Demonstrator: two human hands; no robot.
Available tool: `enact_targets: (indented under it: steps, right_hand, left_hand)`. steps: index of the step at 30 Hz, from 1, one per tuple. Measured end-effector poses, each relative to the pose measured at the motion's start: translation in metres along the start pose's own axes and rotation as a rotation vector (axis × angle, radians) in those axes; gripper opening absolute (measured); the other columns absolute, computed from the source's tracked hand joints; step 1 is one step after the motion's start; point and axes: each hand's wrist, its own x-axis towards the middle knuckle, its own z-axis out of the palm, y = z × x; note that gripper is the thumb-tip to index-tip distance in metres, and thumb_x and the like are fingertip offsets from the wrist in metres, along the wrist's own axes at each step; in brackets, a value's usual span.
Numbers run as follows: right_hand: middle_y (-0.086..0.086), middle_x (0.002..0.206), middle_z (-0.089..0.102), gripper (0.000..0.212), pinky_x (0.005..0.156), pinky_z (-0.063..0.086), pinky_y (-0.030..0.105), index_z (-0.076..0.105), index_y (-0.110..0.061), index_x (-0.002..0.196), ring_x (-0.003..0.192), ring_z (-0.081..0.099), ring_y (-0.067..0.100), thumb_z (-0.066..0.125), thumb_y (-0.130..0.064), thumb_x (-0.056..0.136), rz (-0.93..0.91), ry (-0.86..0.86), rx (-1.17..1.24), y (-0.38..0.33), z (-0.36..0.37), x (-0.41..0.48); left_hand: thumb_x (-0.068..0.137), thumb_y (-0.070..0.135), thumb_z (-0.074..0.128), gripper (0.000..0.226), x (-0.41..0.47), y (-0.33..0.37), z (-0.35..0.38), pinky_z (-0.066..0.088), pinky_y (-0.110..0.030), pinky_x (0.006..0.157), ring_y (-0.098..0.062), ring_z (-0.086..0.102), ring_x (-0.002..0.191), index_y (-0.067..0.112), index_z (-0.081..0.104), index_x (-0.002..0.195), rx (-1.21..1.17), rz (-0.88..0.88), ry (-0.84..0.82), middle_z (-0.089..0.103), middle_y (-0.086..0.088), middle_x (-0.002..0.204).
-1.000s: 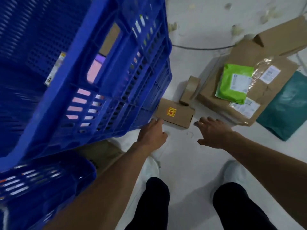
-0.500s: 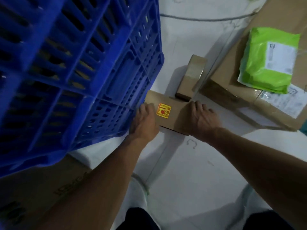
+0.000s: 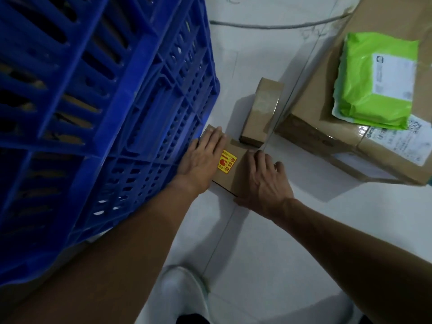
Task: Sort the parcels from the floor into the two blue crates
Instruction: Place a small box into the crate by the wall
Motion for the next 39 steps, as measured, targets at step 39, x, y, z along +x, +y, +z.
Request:
enact_targets:
  steps: [39]
  right_hand:
    - [0.005,0.131,0.035,0.114,0.077,0.042,0.031,0.026,-0.011,0.143,0.120,0.038,0.023,0.072,-0.069,0.057,-0.441,-0.061,-0.119,0.088,-0.531,-0.318]
  left_hand:
    - [0.044,0.054,0.083,0.108,-0.342,0.048,-0.510,0.046,-0.037,0.094,-0.021,0.039,0.103,0.011,0.033,0.129,-0.303,-0.119,0.026,0.034,-0.004,0.115]
